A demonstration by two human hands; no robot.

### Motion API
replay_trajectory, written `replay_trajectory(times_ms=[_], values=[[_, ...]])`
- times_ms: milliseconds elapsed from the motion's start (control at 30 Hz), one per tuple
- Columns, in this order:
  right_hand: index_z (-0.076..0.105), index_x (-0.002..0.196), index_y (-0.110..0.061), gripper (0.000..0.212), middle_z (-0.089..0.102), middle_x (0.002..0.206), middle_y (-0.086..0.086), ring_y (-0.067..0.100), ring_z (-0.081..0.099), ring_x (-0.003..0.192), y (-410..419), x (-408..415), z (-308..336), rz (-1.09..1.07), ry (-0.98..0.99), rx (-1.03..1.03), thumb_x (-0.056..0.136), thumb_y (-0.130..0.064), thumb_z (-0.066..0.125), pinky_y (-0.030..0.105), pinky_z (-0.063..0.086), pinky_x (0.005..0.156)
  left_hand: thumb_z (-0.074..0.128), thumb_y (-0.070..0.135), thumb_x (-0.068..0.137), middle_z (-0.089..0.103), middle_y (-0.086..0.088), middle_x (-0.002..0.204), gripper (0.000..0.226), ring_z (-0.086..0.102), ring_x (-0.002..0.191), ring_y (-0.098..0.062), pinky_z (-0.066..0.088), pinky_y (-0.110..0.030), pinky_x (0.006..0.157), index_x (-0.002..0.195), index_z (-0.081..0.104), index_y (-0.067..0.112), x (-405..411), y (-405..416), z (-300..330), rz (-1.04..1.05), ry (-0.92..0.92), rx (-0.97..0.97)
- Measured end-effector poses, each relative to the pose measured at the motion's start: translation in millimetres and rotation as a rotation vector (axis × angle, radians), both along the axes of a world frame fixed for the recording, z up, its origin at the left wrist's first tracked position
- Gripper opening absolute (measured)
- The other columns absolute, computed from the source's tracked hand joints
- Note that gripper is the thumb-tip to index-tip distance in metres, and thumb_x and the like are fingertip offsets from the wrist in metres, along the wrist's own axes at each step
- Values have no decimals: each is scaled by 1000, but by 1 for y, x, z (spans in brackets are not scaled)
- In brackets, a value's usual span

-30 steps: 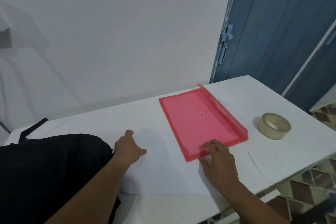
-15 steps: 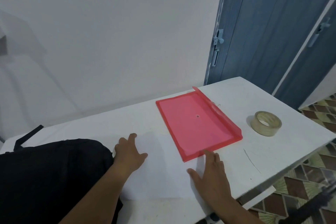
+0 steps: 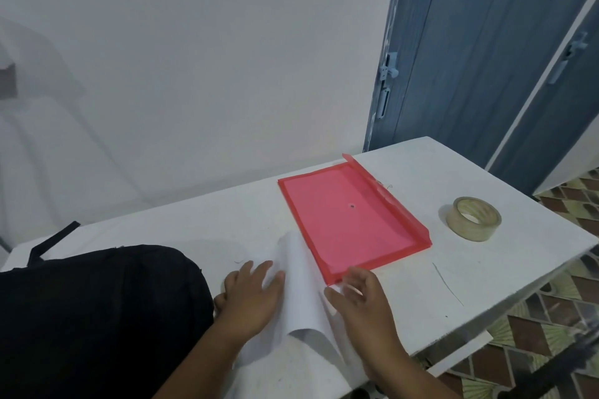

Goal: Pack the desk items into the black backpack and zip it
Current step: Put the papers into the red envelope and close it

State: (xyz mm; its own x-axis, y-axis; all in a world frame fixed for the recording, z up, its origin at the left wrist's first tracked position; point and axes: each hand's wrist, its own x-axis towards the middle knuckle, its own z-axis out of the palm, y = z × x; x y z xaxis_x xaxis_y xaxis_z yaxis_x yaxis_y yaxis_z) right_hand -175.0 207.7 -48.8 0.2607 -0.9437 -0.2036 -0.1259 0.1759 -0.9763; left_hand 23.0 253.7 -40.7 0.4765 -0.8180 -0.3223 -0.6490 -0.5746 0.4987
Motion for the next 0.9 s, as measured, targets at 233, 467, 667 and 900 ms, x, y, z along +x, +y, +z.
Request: replay_trajectory(times_ms=[233, 467, 667, 900], values=[[56, 122, -37, 46, 61, 130, -8, 14, 64, 115, -8, 26, 25, 153, -275, 231, 83, -35, 80, 44, 58, 92, 35, 57, 103, 60, 12, 131, 40, 59, 119, -8, 48, -17, 81, 130, 55, 36, -24, 11, 38, 156, 761, -333], [32, 143, -52, 105, 48, 134, -21, 19, 68, 104, -49, 30, 63, 376, -125, -50, 59, -40, 93, 40, 59, 87, 58, 33, 100, 58, 9, 141, 42, 57, 129, -15, 49, -29, 94, 141, 51, 33, -14, -4, 74, 71, 836, -491], [31, 149, -42, 116, 49, 134, -10, 15, 63, 108, -100, 17, 87, 464, 70, -213, 55, -37, 98, 30, 58, 84, 66, 7, 95, 68, 17, 127, 49, 69, 109, -9, 56, -36, 94, 134, 55, 35, -20, -17, 90, -50, 671, -544], [67, 96, -28, 42, 70, 100, 8, 14, 66, 89, -135, -5, 89, 362, 115, -244, 64, -28, 94, 32, 56, 75, 78, 31, 85, 64, 24, 123, 48, 62, 113, -4, 51, -23, 92, 126, 56, 43, -22, -26, 75, 1, 404, -499]])
